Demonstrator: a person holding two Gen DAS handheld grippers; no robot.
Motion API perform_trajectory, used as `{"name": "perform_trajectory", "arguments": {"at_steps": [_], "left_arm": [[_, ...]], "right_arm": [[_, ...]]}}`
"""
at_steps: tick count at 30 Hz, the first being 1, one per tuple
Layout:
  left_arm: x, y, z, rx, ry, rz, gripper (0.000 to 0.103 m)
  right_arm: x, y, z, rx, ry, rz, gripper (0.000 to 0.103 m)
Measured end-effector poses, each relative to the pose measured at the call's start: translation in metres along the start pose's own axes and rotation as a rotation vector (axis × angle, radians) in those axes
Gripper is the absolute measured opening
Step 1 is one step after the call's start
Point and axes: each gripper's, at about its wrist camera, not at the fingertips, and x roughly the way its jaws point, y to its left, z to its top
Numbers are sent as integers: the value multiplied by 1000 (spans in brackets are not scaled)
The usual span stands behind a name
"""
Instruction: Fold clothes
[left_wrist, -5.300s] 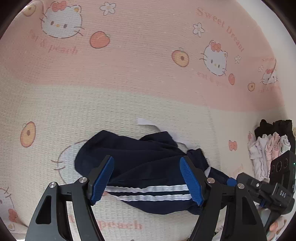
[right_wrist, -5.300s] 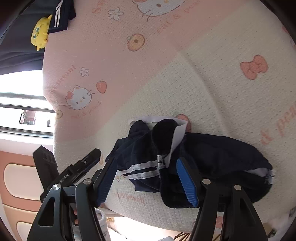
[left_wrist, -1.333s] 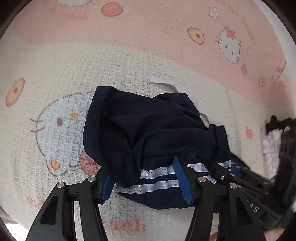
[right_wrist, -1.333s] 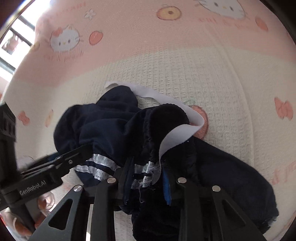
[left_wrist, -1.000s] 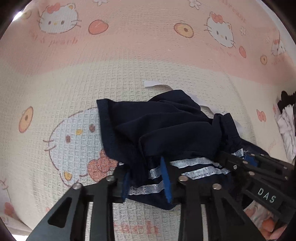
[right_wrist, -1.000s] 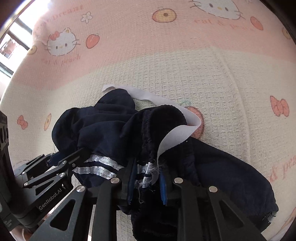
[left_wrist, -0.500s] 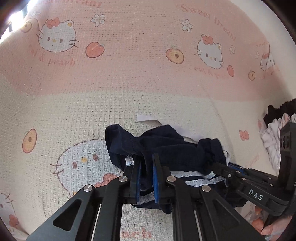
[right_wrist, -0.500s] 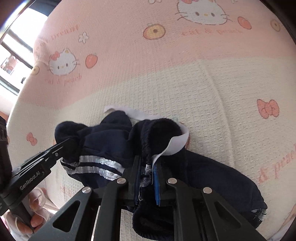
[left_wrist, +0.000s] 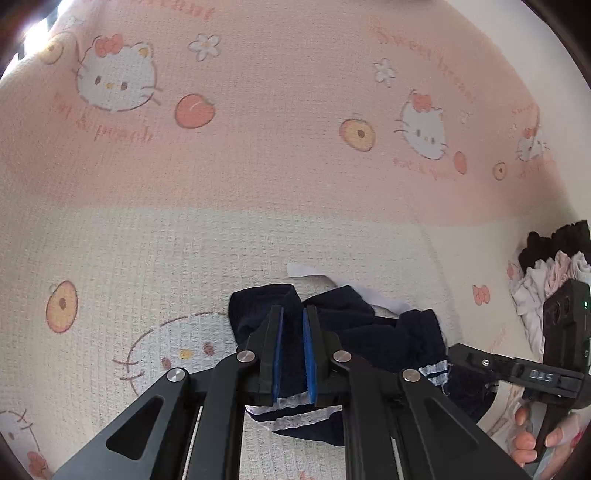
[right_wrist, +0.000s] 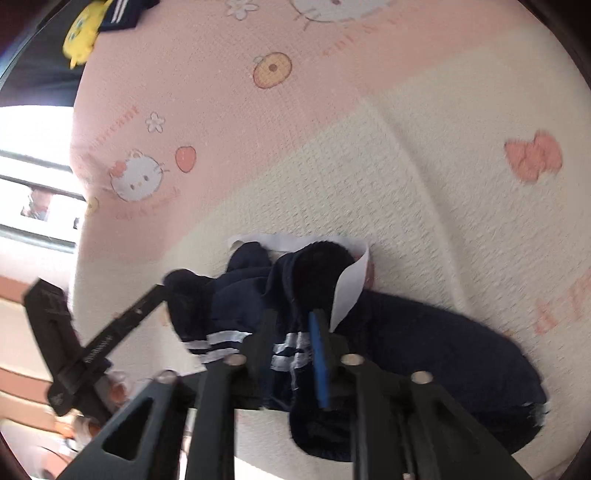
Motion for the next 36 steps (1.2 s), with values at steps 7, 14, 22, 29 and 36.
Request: {"name": "perform_trajectory", "arguments": {"at_steps": [7, 14, 22, 29, 36], "left_arm": [[9, 29, -4, -137, 142, -76, 10], [7, 63, -19, -262, 176, -93, 11], [6, 77, -25, -360, 149, -192, 68], [15, 82, -29, -461, 113, -283, 91], [31, 83, -44, -524, 125, -269, 77]], "right_arm": [[4, -4, -7, 16, 76, 32, 41], [9, -8, -10, 44, 102, 50, 49], [20, -4, -12, 47, 115, 65, 49], [29, -6, -13, 54, 139, 74, 49], [41, 4, -13, -19, 119, 14, 49]]}}
